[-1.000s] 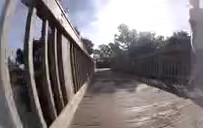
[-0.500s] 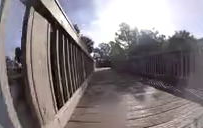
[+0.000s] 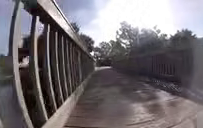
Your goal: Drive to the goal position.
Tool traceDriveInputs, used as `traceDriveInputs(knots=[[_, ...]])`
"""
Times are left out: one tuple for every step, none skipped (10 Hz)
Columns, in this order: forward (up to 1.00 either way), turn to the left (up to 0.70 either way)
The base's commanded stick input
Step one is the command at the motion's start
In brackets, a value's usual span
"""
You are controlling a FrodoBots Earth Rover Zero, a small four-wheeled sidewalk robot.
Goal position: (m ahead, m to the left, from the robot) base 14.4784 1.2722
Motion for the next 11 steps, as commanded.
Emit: traceDriveInputs(knots=[[0.85,-0.34],[0.85,-0.34],[0.85,-0.32],[0.85,-0.01],[0.85,0.00],[0.85,0.00],[0.85,0.00],[0.85,0.00],[0.85,0.00],[0.85,0.00],[0.85,0.00]])
